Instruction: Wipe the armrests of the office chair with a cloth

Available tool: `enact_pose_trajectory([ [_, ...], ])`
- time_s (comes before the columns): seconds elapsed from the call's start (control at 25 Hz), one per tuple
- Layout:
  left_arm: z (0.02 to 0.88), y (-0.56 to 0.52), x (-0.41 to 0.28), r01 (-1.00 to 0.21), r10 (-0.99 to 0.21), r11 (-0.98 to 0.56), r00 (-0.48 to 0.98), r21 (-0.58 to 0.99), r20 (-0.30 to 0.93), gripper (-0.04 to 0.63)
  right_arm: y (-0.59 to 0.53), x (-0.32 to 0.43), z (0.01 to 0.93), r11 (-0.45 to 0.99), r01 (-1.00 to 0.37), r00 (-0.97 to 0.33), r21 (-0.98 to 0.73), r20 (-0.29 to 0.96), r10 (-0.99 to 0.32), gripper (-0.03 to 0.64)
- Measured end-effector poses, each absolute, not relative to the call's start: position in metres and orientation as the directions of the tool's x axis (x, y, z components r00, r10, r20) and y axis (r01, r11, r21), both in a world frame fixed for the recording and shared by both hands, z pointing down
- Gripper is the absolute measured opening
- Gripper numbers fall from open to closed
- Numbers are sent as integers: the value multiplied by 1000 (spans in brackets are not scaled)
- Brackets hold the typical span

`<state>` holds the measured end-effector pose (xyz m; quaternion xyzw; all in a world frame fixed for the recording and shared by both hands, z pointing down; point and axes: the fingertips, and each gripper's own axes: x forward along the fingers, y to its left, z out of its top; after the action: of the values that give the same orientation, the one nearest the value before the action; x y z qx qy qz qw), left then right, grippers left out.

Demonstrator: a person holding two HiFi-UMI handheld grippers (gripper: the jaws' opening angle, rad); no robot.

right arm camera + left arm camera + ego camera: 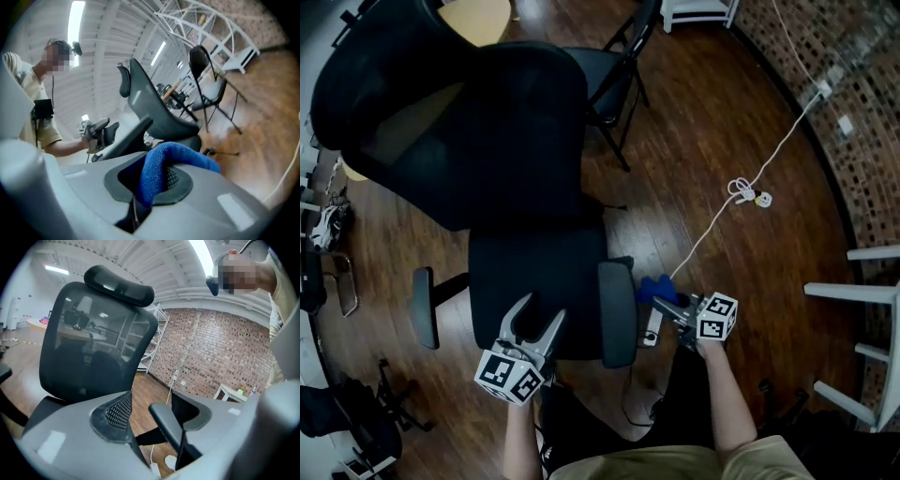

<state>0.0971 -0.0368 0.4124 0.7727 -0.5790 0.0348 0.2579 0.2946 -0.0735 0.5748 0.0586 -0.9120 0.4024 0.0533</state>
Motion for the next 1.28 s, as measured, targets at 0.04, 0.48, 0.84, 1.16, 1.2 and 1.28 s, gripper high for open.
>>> enact_pose_trajectory([
  [0.04, 393, -32, 96, -910, -882, -194, 326, 367, 340, 258, -84, 308, 550, 684, -219, -976, -696, 168, -141, 18],
  [0.48, 133, -26, 27, -981, -996, -80, 87, 174, 36, 250, -127, 204, 164, 927, -372, -928, -49, 54, -370, 20],
  [0.84, 58, 15, -6, -999, -992, 28, -33, 44, -118, 243, -68, 121, 74, 959, -270, -961, 82, -79, -264, 20],
  [1.16, 63, 62, -45, -983, -971, 159, -172, 89, -165, 224, -37, 68, 95, 992, -77, -997, 100, -8, -77, 20],
  [1.2, 66, 70, -53, -978, -967, 186, -199, 90, -161, 225, -34, 59, 100, 994, -50, -999, 96, 5, -51, 20],
  [1.28, 74, 94, -70, -963, -954, 248, -262, 106, -149, 230, -21, 40, 114, 997, 18, -999, 80, 44, 15, 20],
])
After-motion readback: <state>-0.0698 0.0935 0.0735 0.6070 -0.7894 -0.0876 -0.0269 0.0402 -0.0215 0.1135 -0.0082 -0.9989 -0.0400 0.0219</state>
